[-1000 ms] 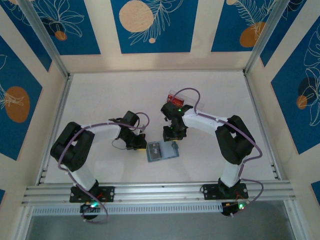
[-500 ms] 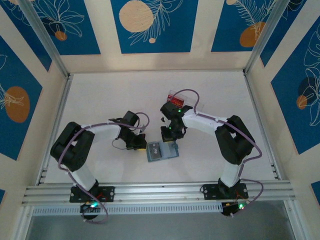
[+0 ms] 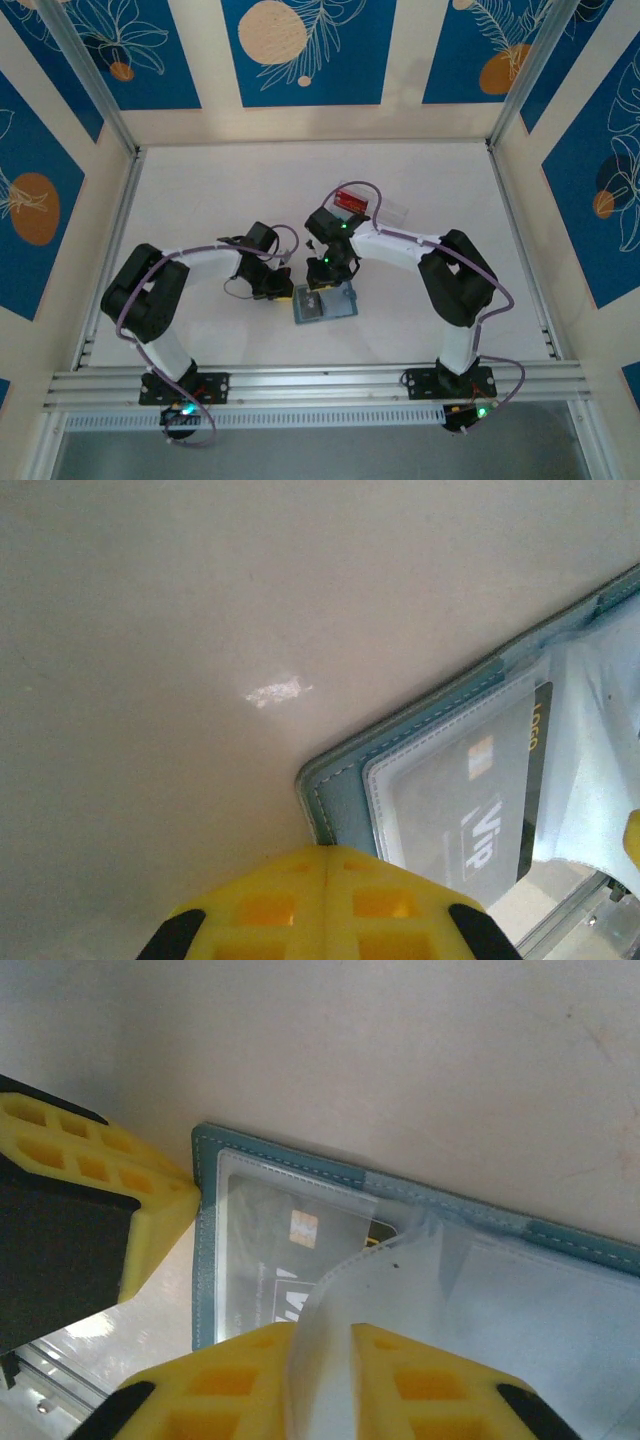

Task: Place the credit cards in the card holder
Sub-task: Flip over the card slot in the card holder.

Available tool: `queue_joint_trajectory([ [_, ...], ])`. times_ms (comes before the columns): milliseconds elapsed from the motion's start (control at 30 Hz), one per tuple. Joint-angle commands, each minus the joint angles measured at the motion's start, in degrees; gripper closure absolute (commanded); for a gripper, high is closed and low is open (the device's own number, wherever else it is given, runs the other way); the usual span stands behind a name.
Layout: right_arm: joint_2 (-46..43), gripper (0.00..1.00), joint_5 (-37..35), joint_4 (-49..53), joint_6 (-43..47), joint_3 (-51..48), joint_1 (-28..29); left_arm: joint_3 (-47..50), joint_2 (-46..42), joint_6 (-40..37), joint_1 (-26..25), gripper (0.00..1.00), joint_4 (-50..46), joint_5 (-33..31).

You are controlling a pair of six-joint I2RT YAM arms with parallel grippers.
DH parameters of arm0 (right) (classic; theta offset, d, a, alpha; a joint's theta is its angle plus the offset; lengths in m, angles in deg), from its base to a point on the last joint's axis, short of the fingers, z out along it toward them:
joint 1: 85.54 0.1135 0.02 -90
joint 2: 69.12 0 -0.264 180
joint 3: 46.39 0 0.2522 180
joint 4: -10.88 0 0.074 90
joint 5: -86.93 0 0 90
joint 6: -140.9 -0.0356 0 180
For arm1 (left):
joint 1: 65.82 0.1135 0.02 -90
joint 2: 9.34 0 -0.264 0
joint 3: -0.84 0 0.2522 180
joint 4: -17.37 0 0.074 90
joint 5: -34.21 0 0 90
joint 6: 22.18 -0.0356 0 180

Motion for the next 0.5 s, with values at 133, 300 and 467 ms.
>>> queue_joint_trajectory([
  [133, -1.6, 0.63, 3.8, -0.4, -0.6, -0.5, 0.4, -0.1, 2.1, -0.5, -0.3, 0.95, 0.4, -0.9],
  [300, -2.1, 0.63, 5.1, -0.8, -0.8, -1.3, 0.4, -0.1, 2.0, -0.4, -0.3, 0.95, 0.5, -0.7],
  [467, -1.9, 0.51, 2.5, 0.5, -0.7, -0.8, 1.4, -0.1, 1.7, -0.2, -0.3, 0.96, 0.5, -0.6],
])
